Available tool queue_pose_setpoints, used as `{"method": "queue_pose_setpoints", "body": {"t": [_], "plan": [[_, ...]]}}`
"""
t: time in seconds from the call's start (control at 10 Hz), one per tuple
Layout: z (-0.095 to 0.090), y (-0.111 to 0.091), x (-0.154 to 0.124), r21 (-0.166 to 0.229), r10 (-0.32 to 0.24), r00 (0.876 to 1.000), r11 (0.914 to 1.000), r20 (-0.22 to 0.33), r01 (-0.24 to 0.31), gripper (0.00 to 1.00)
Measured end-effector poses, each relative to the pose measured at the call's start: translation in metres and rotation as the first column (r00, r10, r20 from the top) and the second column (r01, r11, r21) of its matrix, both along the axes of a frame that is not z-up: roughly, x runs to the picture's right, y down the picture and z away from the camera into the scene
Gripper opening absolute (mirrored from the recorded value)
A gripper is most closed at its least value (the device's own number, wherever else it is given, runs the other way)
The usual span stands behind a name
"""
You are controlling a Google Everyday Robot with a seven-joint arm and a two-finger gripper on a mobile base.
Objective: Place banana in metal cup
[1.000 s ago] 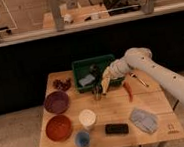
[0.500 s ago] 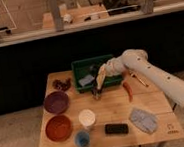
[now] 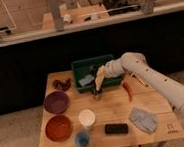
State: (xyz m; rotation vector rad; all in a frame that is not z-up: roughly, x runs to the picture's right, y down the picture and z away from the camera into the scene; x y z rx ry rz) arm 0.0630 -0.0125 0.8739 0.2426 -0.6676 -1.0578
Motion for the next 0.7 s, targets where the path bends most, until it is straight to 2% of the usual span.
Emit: {"method": "queue_pose_setpoints", "body": {"t": [0.2,0.5,0.7], "plan": [[0.001,0.003,-0.003,0.033,-0.034,0.999,0.9989,0.029,0.033,0.00],[0.001,0.010,-0.007,0.091,-0.104,0.992,0.9910,0.073,0.098,0.00],[0.001,0.017,-0.009,0.144,-0.161,0.982,0.9788,0.102,0.146,0.00]]}}
